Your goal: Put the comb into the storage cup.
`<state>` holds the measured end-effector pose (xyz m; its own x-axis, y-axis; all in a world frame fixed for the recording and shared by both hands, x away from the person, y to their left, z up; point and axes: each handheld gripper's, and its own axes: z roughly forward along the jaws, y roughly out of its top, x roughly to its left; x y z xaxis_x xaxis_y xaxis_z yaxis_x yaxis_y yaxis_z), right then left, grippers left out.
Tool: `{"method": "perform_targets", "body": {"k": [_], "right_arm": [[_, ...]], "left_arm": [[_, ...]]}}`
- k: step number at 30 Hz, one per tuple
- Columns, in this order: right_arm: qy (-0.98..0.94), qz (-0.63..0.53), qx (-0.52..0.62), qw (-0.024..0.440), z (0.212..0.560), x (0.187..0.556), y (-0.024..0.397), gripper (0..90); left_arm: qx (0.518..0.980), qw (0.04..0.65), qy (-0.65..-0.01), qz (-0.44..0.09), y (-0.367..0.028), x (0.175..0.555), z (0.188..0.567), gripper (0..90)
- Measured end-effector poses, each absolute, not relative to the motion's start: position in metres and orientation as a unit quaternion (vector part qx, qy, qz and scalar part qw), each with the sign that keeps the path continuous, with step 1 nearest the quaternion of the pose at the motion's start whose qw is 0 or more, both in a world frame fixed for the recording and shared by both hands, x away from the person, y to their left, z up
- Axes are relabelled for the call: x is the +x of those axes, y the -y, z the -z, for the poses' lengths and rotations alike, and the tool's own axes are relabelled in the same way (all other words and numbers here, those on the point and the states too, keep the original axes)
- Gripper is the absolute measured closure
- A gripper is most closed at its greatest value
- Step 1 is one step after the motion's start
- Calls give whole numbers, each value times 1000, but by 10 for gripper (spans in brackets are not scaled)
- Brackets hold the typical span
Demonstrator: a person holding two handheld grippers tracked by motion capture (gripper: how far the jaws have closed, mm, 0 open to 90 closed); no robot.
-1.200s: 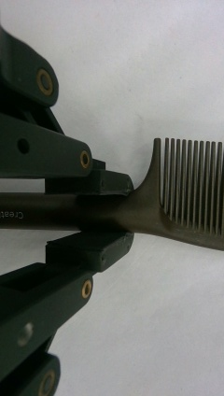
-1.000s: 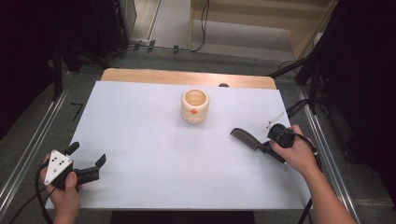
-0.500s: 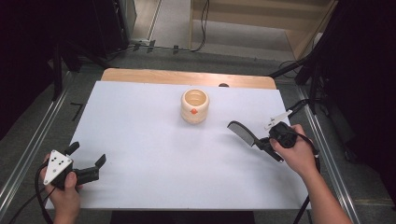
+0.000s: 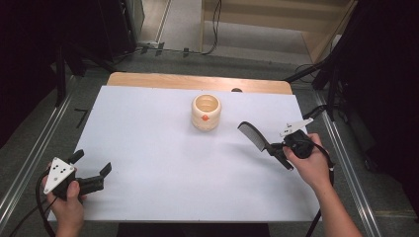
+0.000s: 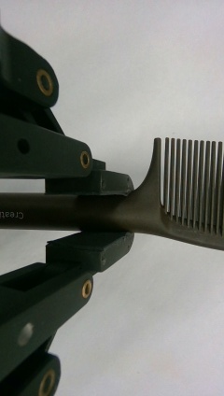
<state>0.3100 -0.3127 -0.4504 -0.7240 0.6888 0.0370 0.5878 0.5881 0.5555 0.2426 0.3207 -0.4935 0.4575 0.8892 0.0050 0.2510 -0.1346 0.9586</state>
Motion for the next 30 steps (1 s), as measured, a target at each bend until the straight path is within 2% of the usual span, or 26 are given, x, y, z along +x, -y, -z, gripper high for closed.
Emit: {"method": "perform_targets", "body": {"k": [4, 14, 30], "right_arm": [[-877, -298, 363, 104, 449, 306, 311, 702], [-860, -340, 358, 127, 447, 300, 305, 702], [-815, -422, 371, 141, 452, 292, 302, 702]], "left_arm": [[679, 522, -424, -295, -324, 243, 491, 0], [686, 516, -416, -301, -314, 242, 481, 0], [710, 529, -371, -279, -277, 244, 445, 0]]}}
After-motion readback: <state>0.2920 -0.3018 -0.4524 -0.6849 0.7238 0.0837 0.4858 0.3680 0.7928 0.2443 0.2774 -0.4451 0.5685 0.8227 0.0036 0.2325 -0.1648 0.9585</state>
